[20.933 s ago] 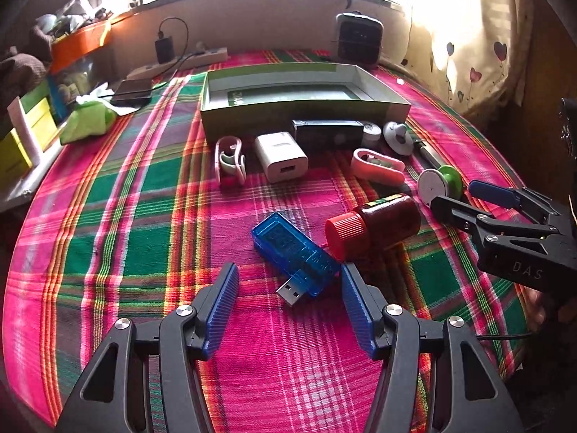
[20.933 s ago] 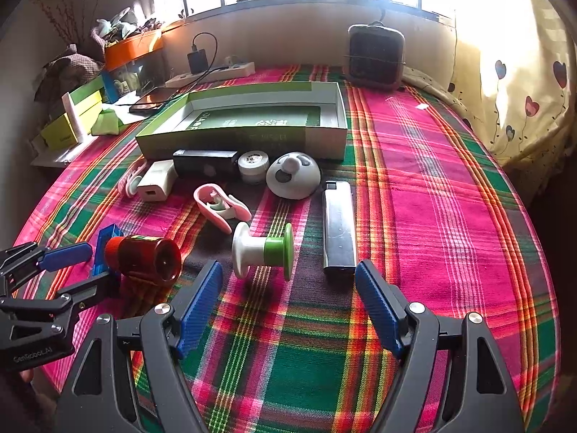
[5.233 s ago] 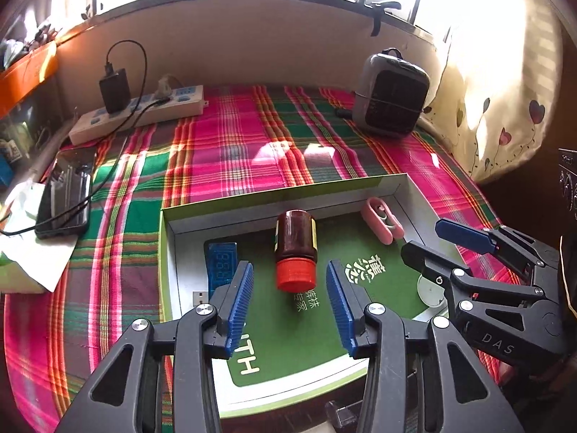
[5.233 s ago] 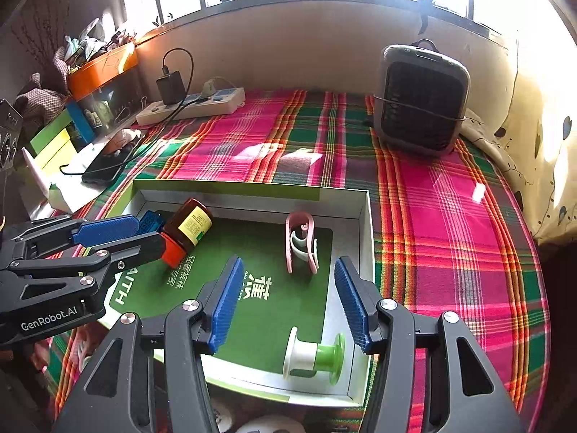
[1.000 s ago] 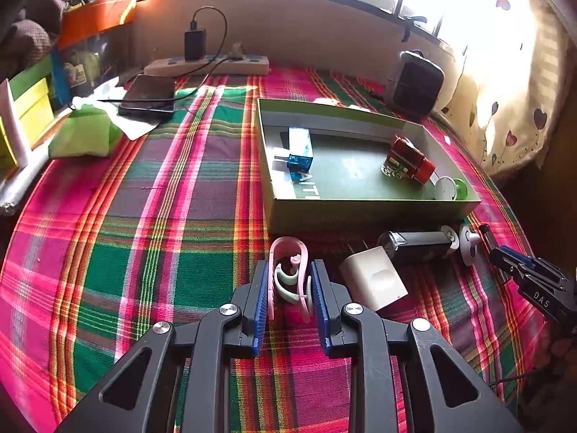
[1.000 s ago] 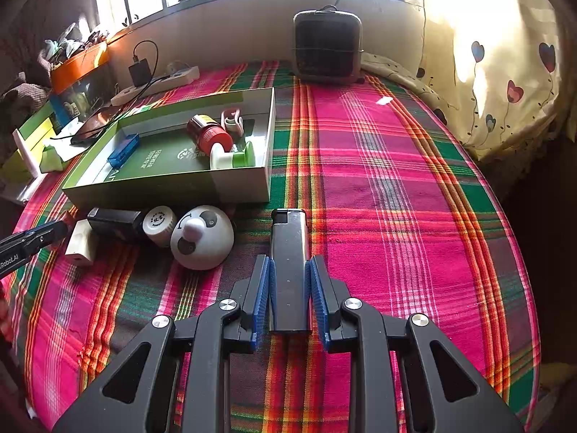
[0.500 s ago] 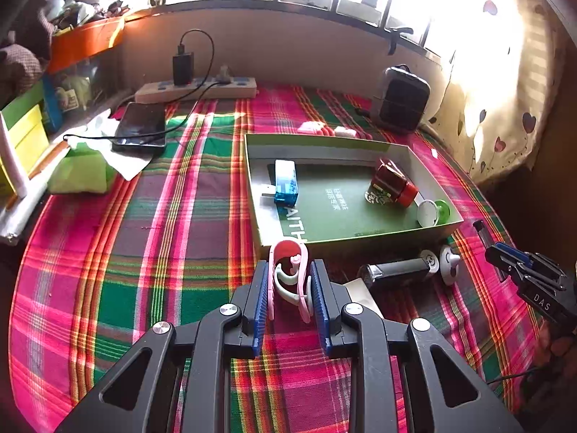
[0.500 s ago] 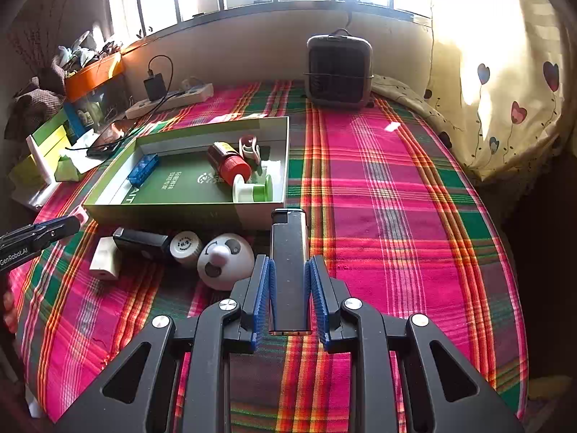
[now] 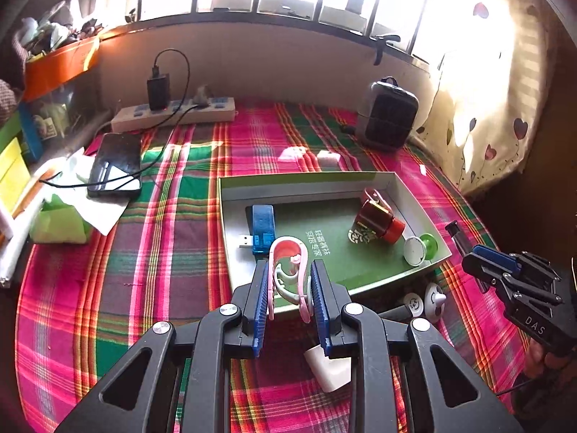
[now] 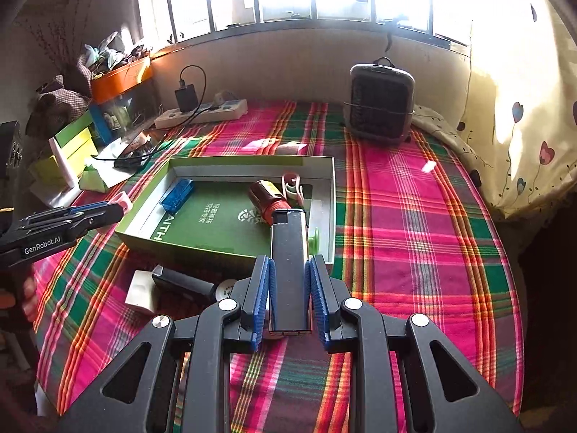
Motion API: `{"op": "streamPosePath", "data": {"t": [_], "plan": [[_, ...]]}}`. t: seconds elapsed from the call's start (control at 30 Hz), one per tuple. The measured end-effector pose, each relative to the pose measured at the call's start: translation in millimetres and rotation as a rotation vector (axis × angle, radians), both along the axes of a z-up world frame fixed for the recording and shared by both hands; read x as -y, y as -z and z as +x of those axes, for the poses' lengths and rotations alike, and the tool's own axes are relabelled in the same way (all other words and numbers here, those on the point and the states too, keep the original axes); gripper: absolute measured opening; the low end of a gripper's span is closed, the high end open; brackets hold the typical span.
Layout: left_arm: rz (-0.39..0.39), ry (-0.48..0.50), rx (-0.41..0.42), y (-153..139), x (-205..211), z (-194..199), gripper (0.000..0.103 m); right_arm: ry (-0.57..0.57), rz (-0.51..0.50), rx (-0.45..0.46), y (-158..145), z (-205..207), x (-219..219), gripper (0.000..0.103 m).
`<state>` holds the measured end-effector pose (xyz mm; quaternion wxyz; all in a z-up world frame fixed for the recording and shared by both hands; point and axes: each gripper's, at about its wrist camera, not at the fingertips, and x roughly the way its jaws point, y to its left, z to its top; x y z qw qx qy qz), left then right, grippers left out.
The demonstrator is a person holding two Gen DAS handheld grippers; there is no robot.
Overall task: Organize rigid objects
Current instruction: 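Lift and carry the lighter in right gripper and clip in left gripper into the box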
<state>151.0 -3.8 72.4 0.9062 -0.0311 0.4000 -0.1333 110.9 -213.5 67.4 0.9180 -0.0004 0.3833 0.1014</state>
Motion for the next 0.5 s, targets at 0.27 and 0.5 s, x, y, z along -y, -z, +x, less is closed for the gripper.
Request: {"op": "streamPosePath", "data": {"t": [0.27, 0.5], "plan": [[-0.02, 0.04, -0.008, -3.6, 13.0, 31.8, 0.022, -0.066, 0.02, -0.019, -1.7, 27.2, -21.6, 0.024], [-0.017, 0.055, -0.032, 3.8, 22.9, 59.2, 0.022, -0.107, 0.016, -0.047, 6.6, 48.8, -39.6, 0.024]]}}
